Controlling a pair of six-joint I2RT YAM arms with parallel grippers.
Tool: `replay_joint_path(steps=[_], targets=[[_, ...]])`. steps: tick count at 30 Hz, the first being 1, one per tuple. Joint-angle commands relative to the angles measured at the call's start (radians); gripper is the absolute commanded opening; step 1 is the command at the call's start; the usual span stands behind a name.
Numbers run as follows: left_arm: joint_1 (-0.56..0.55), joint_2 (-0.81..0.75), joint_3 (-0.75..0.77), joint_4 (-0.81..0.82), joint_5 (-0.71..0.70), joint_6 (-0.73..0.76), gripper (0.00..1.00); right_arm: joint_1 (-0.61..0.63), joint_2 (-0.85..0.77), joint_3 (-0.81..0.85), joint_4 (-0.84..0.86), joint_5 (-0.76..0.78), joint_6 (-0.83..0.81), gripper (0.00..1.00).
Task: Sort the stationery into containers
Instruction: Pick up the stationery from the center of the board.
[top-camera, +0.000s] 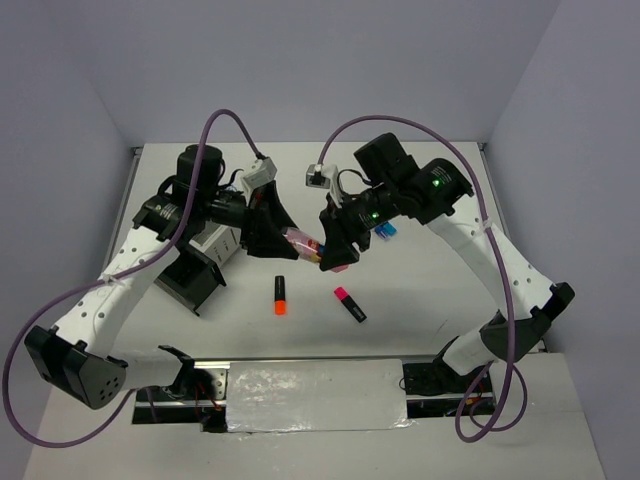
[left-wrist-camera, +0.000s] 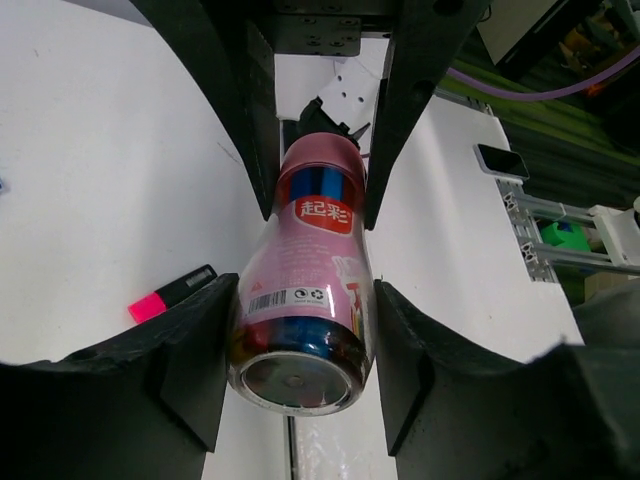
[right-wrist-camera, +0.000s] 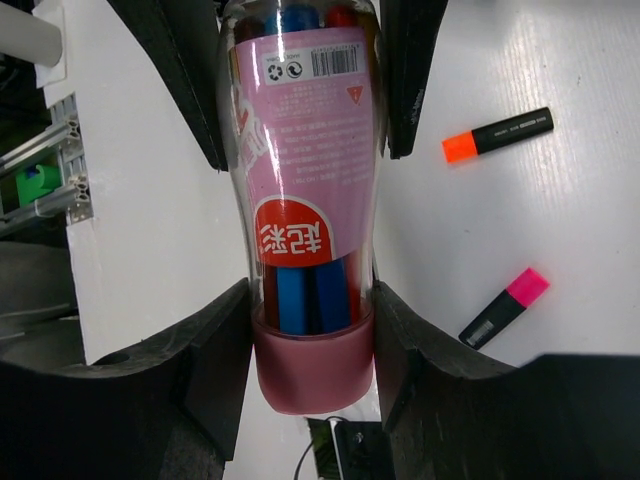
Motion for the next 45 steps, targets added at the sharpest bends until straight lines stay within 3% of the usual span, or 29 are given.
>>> replay_joint_path(steps=[1, 3, 4, 5, 6, 9, 11, 13, 14, 15, 16, 18, 22, 26, 29, 32, 45], targets=[[-0.004, 0.015, 0.044, 0.048, 0.044, -0.038, 0.55, 0.002, 0.002, 0.058, 0.057, -0.049, -0.014, 0.00], [-0.004, 0.016, 0.043, 0.082, 0.049, -0.071, 0.49, 0.002, 0.001, 0.050, 0.071, -0.046, -0.008, 0.01], [-0.004, 0.015, 0.040, 0.094, 0.047, -0.084, 0.12, 0.000, -0.004, 0.037, 0.099, -0.039, -0.004, 0.06], [-0.004, 0.010, 0.040, 0.106, 0.020, -0.114, 0.00, -0.012, -0.017, 0.027, 0.121, -0.039, 0.015, 0.21], [-0.004, 0.007, 0.032, 0.140, 0.003, -0.133, 0.00, -0.021, -0.030, 0.001, 0.179, -0.045, 0.027, 0.28], [-0.004, -0.033, -0.010, 0.262, -0.063, -0.220, 0.00, -0.069, -0.097, -0.077, 0.375, -0.088, 0.123, 0.62], [-0.004, -0.082, -0.064, 0.364, -0.115, -0.332, 0.00, -0.110, -0.174, -0.137, 0.516, -0.009, 0.289, 0.99], [-0.004, -0.131, -0.109, 0.531, -0.239, -0.465, 0.00, -0.156, -0.279, -0.300, 0.830, 0.005, 0.528, 1.00], [-0.004, -0.146, -0.157, 0.594, -0.264, -0.513, 0.00, -0.214, -0.321, -0.462, 0.965, -0.006, 0.640, 1.00], [-0.004, -0.157, -0.181, 0.655, -0.295, -0.561, 0.00, -0.233, -0.356, -0.546, 1.284, -0.006, 0.748, 1.00], [-0.007, -0.180, -0.204, 0.774, -0.346, -0.605, 0.00, -0.242, -0.389, -0.619, 1.428, 0.008, 0.932, 1.00], [-0.016, -0.206, -0.253, 0.867, -0.385, -0.706, 0.00, -0.241, -0.429, -0.718, 1.636, 0.083, 1.021, 1.00], [-0.036, -0.263, -0.316, 1.042, -0.523, -0.788, 0.00, -0.199, -0.449, -0.778, 1.753, 0.234, 1.096, 1.00], [-0.040, -0.278, -0.334, 1.013, -0.597, -0.790, 0.00, -0.189, -0.415, -0.806, 1.979, 0.198, 1.222, 1.00], [-0.040, -0.315, -0.391, 1.065, -0.685, -0.811, 0.00, -0.170, -0.407, -0.784, 1.997, 0.217, 1.245, 1.00], [-0.040, -0.352, -0.457, 1.164, -0.756, -0.861, 0.00, -0.150, -0.424, -0.790, 1.893, 0.293, 1.198, 1.00], [-0.040, -0.316, -0.472, 1.320, -0.755, -0.944, 0.00, -0.077, -0.432, -0.789, 1.671, 0.531, 1.170, 0.97]])
